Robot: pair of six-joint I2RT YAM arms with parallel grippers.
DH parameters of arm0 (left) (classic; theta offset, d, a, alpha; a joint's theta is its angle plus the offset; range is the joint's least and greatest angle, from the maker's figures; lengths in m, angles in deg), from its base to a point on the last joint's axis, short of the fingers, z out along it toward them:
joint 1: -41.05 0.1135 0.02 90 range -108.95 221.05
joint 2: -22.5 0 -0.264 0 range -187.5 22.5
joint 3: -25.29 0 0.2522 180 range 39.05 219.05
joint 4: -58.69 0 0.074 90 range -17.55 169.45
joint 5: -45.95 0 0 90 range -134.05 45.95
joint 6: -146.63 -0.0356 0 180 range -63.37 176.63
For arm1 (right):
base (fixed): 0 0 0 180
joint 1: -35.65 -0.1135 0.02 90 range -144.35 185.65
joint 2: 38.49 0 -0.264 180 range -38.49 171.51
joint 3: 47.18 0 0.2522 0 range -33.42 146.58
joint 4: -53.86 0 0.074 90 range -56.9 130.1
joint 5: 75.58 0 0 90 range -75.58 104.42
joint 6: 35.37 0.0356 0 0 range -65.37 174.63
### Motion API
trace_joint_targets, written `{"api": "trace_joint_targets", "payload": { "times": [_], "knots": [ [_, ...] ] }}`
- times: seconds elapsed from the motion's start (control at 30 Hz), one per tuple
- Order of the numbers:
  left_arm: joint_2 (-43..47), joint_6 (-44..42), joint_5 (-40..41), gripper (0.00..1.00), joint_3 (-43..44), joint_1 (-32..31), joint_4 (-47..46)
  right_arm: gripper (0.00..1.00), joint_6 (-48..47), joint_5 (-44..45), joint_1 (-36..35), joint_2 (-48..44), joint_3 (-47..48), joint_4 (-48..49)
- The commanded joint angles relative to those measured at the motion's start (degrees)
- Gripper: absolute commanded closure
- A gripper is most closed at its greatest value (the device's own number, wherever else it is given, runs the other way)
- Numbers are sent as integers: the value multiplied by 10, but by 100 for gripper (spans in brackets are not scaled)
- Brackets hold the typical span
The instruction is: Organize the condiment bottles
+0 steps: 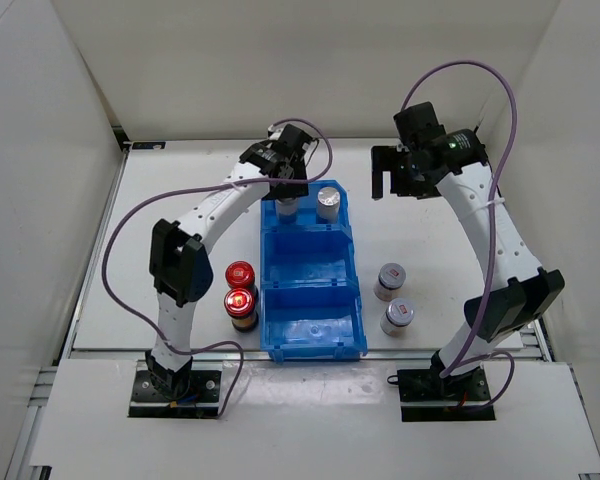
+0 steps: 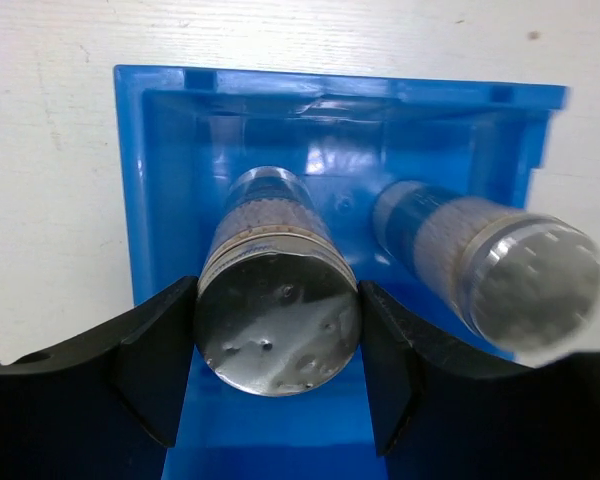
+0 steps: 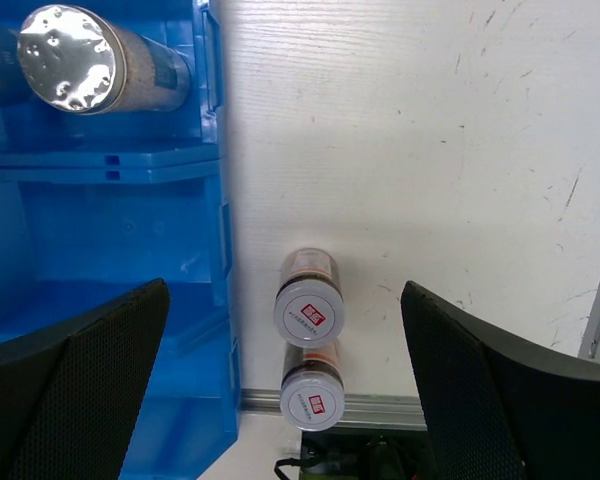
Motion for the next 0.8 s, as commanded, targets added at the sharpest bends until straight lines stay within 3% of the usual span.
{"api": "trace_joint_targets", "payload": {
  "times": [0.0,0.13,0.23,0.27,0.33,0.37,0.4,0.5,0.77],
  "knots": [
    [-13,-4,-6,88,-7,14,-22,0,4,20,-1,-21,-10,6],
    [-14,3,-12,82,-20,20,-22,0,4,21,-1,-26,-23,6],
    [-14,-3,-24,67,-32,20,-22,0,10,26,-1,-31,-36,1],
    [-14,-3,-31,60,-32,20,-22,0,10,34,-1,-31,-36,1],
    [-8,-3,-36,35,-47,25,-22,0,15,40,-1,-31,-41,-4],
    [-8,-3,-36,30,-47,25,-22,0,15,40,-1,-31,-46,-4],
    [-1,-3,-36,18,-52,25,-22,0,15,45,-1,-31,-47,-5],
    [15,-3,-36,3,-52,25,-22,0,15,38,5,-31,-62,-18],
    [122,-25,3,0,-63,44,-22,0,8,-106,81,10,-118,-88]
  ]
}}
